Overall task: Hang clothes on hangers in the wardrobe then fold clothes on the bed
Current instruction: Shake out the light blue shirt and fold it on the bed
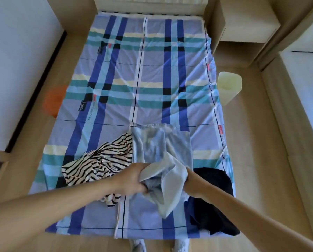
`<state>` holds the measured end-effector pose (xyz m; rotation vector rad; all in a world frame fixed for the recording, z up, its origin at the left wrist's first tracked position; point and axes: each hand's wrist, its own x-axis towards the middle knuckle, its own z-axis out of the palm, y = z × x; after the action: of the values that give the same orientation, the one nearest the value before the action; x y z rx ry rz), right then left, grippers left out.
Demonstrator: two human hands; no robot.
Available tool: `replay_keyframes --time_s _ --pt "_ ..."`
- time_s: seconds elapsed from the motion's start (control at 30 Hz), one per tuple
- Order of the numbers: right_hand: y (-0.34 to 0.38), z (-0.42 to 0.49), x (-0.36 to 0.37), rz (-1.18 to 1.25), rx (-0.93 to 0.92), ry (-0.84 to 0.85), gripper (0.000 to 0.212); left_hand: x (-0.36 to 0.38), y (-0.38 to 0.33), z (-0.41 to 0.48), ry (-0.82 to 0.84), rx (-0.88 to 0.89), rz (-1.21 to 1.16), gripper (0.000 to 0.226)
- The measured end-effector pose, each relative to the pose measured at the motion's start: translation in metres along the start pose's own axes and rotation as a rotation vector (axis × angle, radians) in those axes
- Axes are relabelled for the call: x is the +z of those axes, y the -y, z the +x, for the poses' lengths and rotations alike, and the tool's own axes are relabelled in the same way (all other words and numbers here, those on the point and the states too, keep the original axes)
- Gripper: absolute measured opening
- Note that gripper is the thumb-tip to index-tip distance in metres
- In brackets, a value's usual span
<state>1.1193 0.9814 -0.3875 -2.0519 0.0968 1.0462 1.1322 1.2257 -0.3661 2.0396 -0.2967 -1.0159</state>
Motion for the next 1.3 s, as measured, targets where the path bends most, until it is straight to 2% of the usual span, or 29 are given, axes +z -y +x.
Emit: replay_keyframes --time_s 0.1,0.17,0.2,0.23,0.3,0.33,0.4,0.47,0.53,0.63,0.77,0.87,1.0,1.07,1.17,1.3 --pt "-0.01 0.084 -0.033 0.099 0.026 -0.135 0.032 -0.035 0.027 0.09 -0.073 -0.024 -0.039 0.06" --pt "-0.015 0.141 -0.055 0.192 0.024 -0.246 0.029 -0.06 0.046 0.15 -0.16 -0.051 -0.089 0.076" --pt "-0.029 0.174 -0.057 0.233 0.033 -0.303 0.035 -0.065 0.064 0.182 -0.218 -0.083 -0.092 0.088" --pt "-0.04 0.201 -0.059 0.242 0.045 -0.355 0.053 -0.068 0.079 0.206 -0.273 -0.124 -0.041 0.097" --pt "-0.078 0.246 -0.037 0.081 0.113 -0.379 0.091 -0.049 0.126 0.246 -0.303 -0.209 0.293 0.108" --pt "-0.1 0.26 -0.019 -0.081 0.151 -0.36 0.101 -0.029 0.15 0.258 -0.277 -0.219 0.491 0.113" --pt "-0.149 0.276 0.032 -0.352 0.139 -0.295 0.108 0.025 0.203 0.275 -0.11 -0.164 0.722 0.121" --pt "-0.19 0.276 0.084 -0.493 0.04 -0.216 0.103 0.082 0.244 0.276 0.099 -0.109 0.783 0.121" --pt "-0.225 0.267 0.129 -0.604 -0.076 -0.145 0.103 0.131 0.272 0.263 0.202 -0.086 0.831 0.117" --pt "-0.269 0.244 0.174 -0.749 -0.167 -0.07 0.118 0.179 0.298 0.235 0.137 0.009 0.962 0.12" --pt "-0.3 0.233 0.19 -0.871 -0.193 -0.144 0.129 0.202 0.325 0.212 0.085 0.071 1.137 0.137" --pt "-0.293 0.241 0.182 -0.962 -0.205 -0.223 0.116 0.198 0.332 0.214 -0.011 0.051 1.142 0.124" --pt "-0.283 0.254 0.167 -0.972 -0.301 -0.34 0.076 0.187 0.328 0.232 -0.143 0.17 1.048 0.072" --pt "-0.274 0.255 0.159 -0.936 -0.306 -0.342 0.06 0.179 0.317 0.238 -0.165 0.176 1.003 0.054" --pt "-0.251 0.249 0.14 -0.783 -0.167 -0.175 0.048 0.159 0.298 0.239 -0.049 0.082 0.869 0.055" --pt "-0.225 0.229 0.121 -0.686 -0.044 0.169 0.025 0.132 0.272 0.227 0.329 -0.098 0.598 0.043"
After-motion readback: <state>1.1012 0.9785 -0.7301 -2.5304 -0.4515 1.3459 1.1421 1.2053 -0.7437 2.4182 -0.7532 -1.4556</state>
